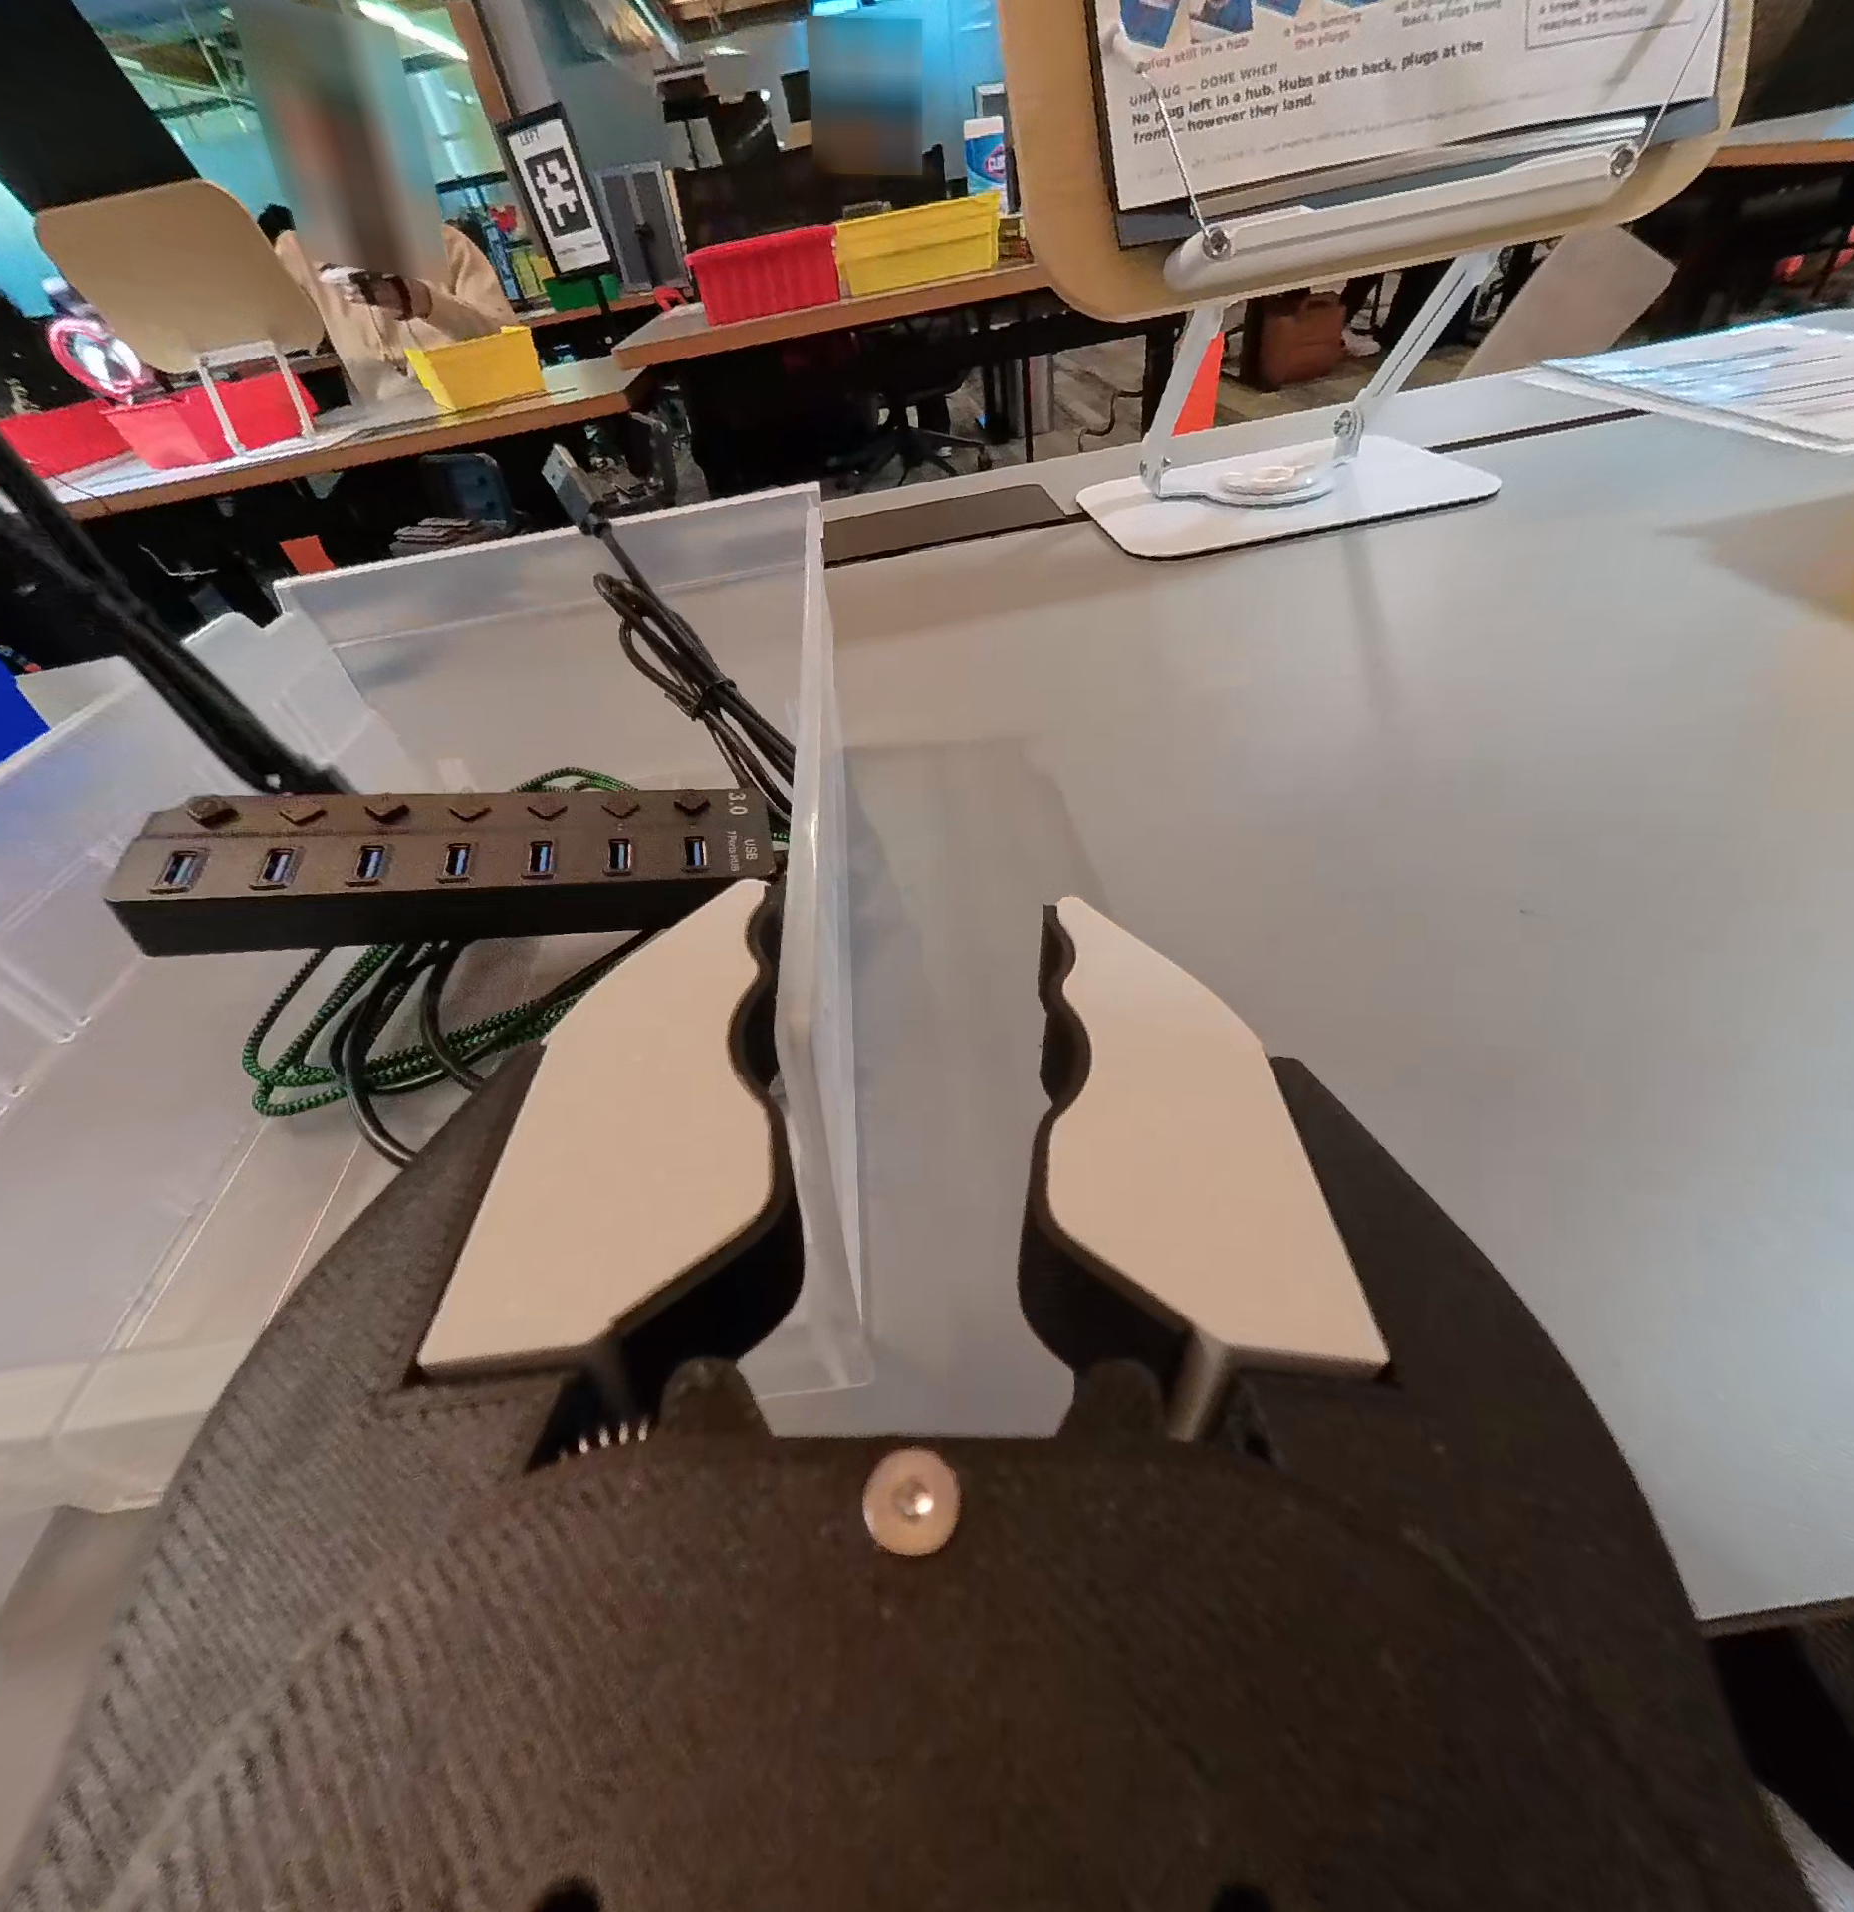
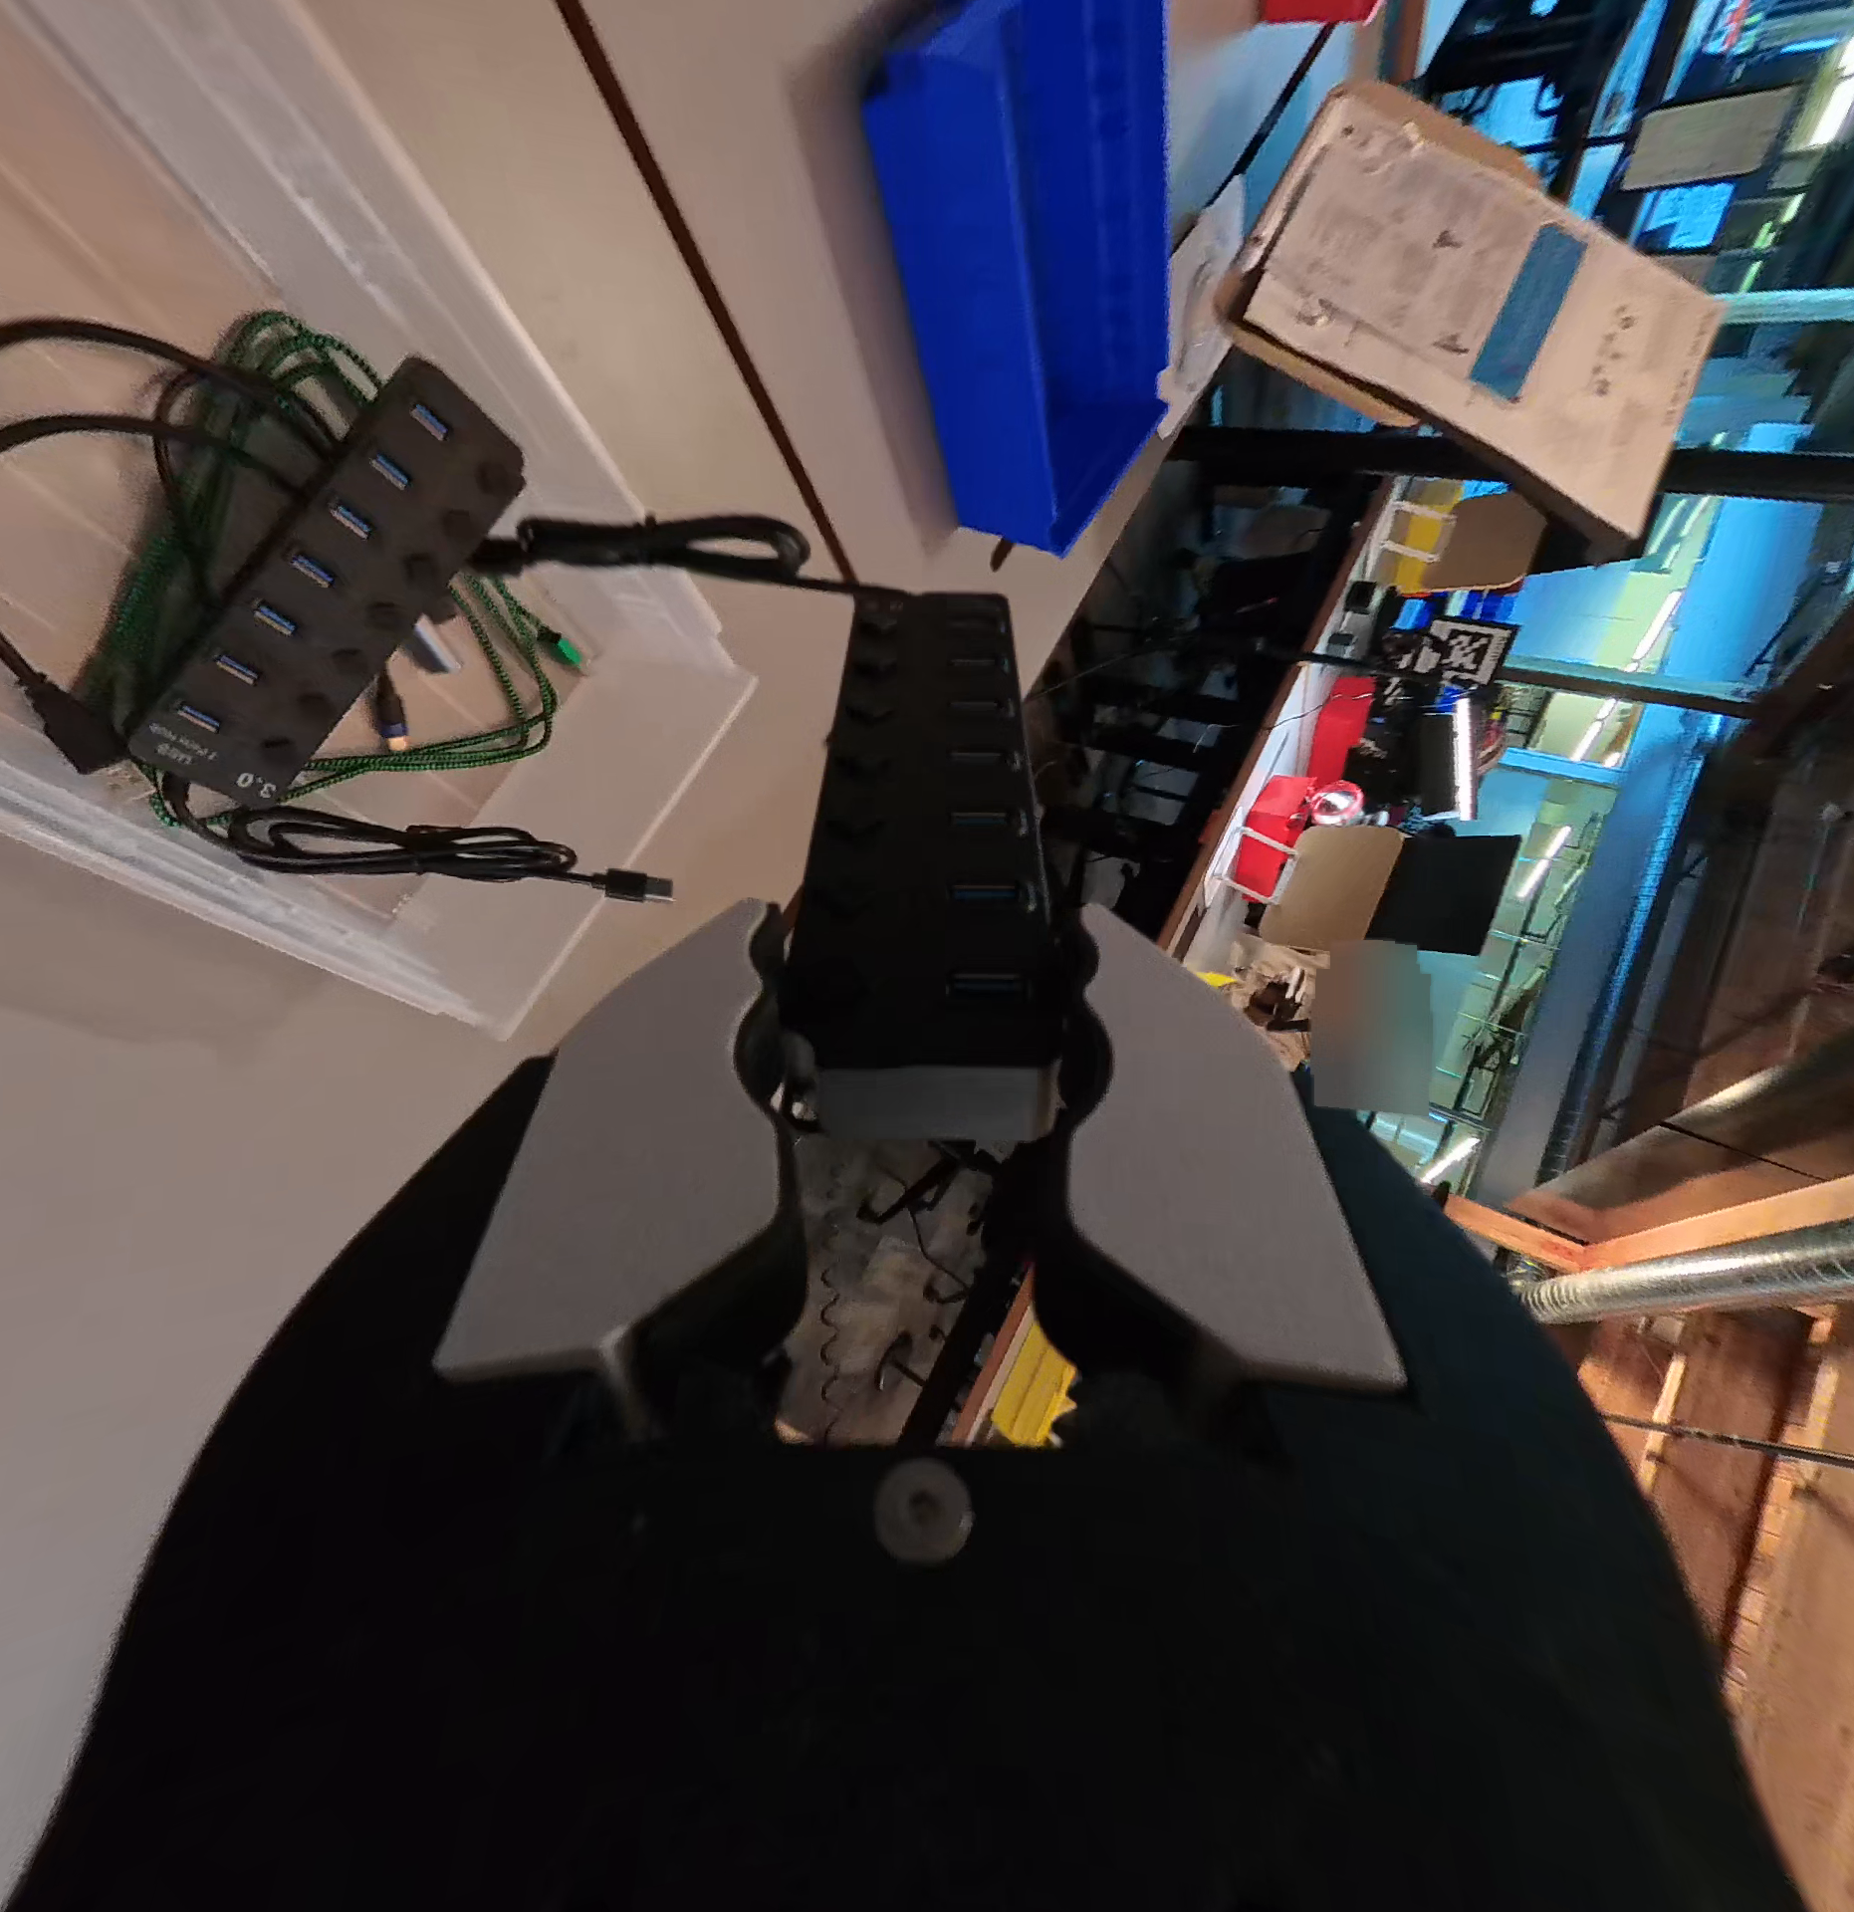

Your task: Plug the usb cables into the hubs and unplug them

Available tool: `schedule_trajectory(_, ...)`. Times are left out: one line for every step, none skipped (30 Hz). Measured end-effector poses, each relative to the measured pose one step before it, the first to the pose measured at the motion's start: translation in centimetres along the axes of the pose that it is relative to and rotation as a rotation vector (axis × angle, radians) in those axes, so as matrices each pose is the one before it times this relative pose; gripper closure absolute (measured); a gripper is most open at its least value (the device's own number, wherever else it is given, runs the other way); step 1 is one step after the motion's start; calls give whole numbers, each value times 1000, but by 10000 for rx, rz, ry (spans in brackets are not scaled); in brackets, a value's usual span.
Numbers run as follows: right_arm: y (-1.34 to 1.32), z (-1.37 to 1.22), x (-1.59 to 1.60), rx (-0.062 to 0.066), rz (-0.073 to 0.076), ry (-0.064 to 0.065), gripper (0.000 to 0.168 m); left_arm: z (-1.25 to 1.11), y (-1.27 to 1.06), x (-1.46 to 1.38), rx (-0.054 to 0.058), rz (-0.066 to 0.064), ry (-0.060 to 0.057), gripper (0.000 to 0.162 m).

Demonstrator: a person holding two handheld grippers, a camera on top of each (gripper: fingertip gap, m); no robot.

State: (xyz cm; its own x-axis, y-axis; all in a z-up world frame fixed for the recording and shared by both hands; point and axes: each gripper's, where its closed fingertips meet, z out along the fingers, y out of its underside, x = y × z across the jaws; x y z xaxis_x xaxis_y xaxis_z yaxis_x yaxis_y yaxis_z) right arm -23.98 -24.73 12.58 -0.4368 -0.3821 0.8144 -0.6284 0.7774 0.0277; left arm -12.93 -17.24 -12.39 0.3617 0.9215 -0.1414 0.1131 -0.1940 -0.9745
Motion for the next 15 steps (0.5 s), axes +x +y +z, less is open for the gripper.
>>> schedule_trajectory(-150,-652,370,150,94,108,116,-5,9,3,-7,3,4,113)
schedule_trajectory(-154,-692,359,168,107,112,116,-10,-4,9,-2,-11,16,113)
schedule_trajectory(-120,-679,367,162,128,132,116,-6,-12,10,-2,-26,19,113)
schedule_trajectory(-39,-756,322,137,117,141,117,-8,-11,11,5,-28,15,113)
schedule_trajectory(5,-848,281,156,109,161,117,-14,-17,23,10,-25,24,113)
schedule_trajectory(72,-924,203,174,162,161,117,-19,-29,26,16,-35,35,113)
schedule_trajectory(125,-1040,146,165,216,156,118,-24,-48,34,26,-65,47,113)
schedule_trajectory(191,-1161,49,193,195,152,120,-24,-73,34,33,-100,54,113)
schedule_trajectory(223,-1232,-51,200,262,146,121,-37,-90,71,48,-124,70,112)
schedule_trajectory(304,-1327,-60,201,324,166,121,-42,-115,67,69,-142,75,111)
schedule_trajectory(425,-1392,-113,194,345,177,121,-52,-185,76,102,-145,73,111)
schedule_trajectory(502,-1390,-179,182,378,174,120,-85,-293,84,169,-162,87,110)
schedule_trajectory(599,-1311,-213,181,430,141,120,-182,-515,137,282,-245,123,108)
schedule_trajectory(643,-1192,-345,219,457,72,121,-336,-957,267,503,-365,194,109)
schedule_trajectory(718,-1091,-553,203,468,-23,121,-492,-1486,473,783,-372,263,115)
